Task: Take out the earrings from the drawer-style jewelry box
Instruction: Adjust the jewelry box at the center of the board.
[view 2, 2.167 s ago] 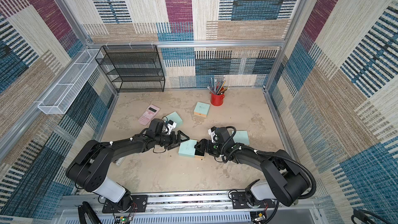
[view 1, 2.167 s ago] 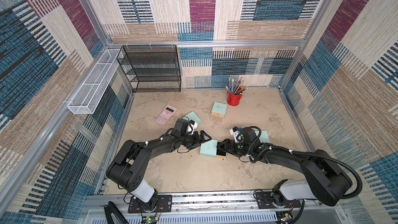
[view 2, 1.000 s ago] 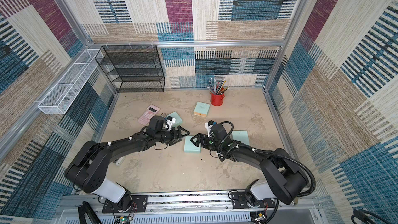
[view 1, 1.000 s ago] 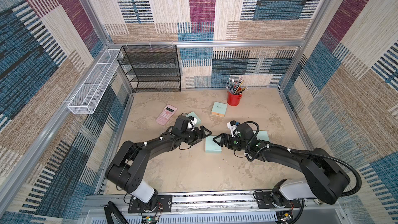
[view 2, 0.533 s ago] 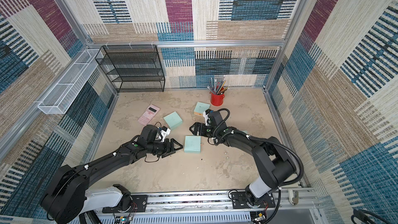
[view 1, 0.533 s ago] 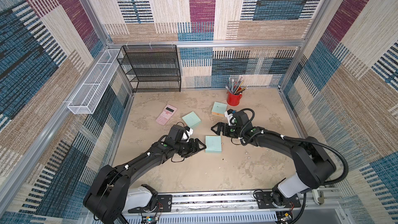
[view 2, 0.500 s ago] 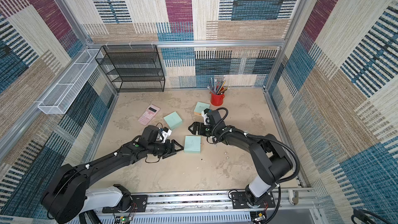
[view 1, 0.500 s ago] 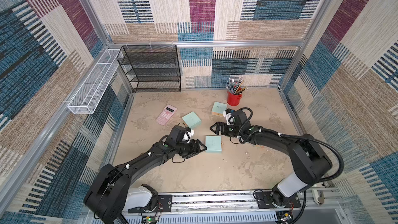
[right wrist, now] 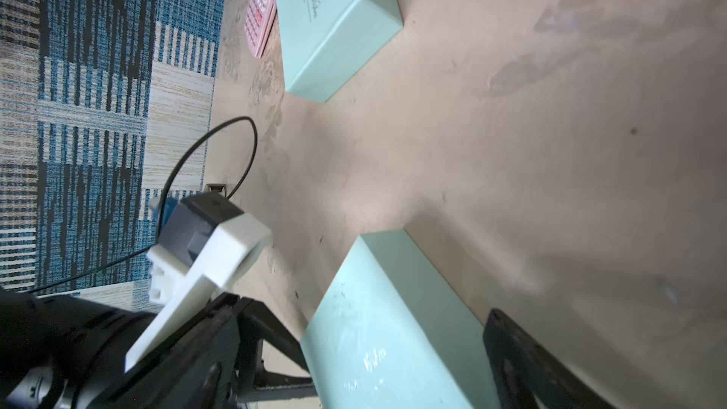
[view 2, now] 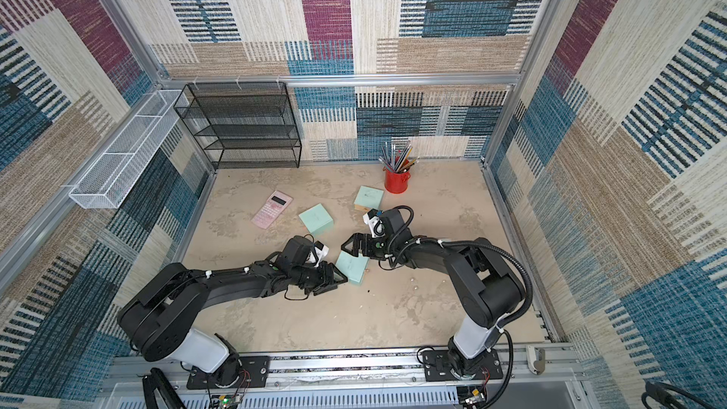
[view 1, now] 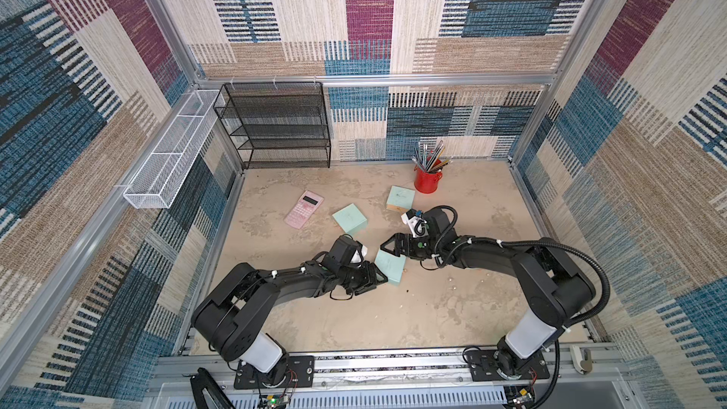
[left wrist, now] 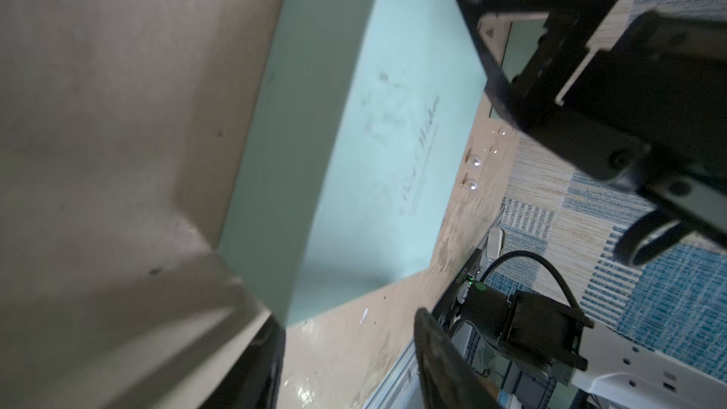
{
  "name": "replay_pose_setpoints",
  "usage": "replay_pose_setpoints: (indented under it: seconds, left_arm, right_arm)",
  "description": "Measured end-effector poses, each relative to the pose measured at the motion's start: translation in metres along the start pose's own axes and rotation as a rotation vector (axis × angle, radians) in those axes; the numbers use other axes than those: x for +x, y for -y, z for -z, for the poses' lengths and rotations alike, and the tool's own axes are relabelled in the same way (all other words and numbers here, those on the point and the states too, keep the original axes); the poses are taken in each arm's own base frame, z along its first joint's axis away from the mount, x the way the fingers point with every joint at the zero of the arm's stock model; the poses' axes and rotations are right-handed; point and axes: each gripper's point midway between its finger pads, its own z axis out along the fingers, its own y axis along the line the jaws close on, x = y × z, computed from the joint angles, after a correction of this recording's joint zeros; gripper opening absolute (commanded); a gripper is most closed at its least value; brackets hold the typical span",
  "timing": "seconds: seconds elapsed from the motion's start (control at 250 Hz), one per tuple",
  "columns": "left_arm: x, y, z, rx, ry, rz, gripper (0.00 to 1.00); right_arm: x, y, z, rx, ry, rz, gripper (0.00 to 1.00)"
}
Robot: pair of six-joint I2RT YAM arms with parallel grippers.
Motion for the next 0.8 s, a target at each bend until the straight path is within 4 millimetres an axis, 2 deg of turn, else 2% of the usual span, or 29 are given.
replay_pose_setpoints:
  seconds: [0.176, 0.36, 0.464, 0.548, 0.708, 0.8]
  left_arm:
    - [-0.021, 0.002, 0.004, 0.016, 0.069, 0.032, 0.53]
    - [-0.046, -0.004, 0.015, 0.011, 0.139, 0.060, 0.53]
    - [-0.049, -0.001, 0.017, 0.017, 0.141, 0.054, 0.54]
    - [-0.048, 0.001, 0.017, 0.030, 0.129, 0.043, 0.54]
    - [-0.044, 0.003, 0.021, 0.023, 0.113, 0.010, 0.54]
    - [-0.041, 0.005, 0.023, 0.019, 0.097, -0.018, 0.53]
  right_arm:
    - [0.016, -0.009, 0.011, -0.034, 0.006, -0.019, 0.99]
    - [0.040, -0.017, 0.011, -0.059, -0.007, -0.046, 0.99]
    - [0.049, -0.016, 0.013, -0.049, 0.002, -0.078, 0.99]
    - [0.044, -0.014, 0.017, -0.021, 0.034, -0.092, 0.99]
    - [0.019, -0.016, 0.025, 0.063, 0.111, -0.096, 1.00]
    - [0.019, -0.010, 0.028, 0.106, 0.114, -0.110, 0.97]
